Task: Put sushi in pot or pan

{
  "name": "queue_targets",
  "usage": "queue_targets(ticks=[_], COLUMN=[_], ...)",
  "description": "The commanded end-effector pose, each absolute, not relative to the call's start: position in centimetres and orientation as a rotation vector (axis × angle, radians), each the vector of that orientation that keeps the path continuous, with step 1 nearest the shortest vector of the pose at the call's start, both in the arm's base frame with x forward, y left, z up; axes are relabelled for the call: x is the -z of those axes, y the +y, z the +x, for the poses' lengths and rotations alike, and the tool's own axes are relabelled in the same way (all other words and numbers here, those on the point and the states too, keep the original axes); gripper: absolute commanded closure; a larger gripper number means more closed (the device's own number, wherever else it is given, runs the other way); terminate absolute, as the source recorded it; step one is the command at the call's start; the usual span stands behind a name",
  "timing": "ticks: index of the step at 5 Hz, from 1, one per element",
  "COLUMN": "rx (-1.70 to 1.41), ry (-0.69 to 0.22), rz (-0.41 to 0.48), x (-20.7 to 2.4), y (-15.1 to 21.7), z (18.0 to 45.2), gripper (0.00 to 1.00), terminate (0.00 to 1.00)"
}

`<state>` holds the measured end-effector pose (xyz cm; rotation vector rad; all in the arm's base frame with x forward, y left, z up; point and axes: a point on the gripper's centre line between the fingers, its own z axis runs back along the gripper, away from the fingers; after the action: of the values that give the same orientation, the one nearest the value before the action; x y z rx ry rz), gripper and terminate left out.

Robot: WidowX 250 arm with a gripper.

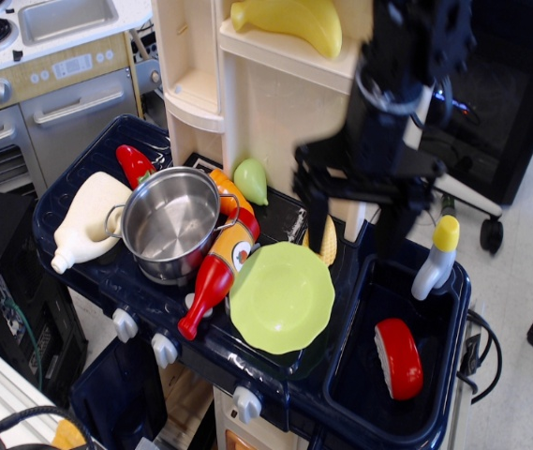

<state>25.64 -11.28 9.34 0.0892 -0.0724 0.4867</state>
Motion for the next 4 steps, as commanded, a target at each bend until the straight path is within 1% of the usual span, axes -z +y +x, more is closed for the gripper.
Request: queue_targets(ticks=[1, 2, 3, 4], rx=[-0.274, -0.200, -0.224, -0.320], ry=[-0.151, -0.181, -0.204, -0.198], rz=[0.115, 0.164, 0.151, 0.229], x=[-7.7, -6.0, -4.8, -2.8], y=[-16.0, -18.4, -17.9, -17.2], z=[25.6, 25.6, 25.9, 26.4], gripper=[0.00, 0.00, 0.00, 0.00], terminate=[0.00, 0.00, 0.00, 0.00])
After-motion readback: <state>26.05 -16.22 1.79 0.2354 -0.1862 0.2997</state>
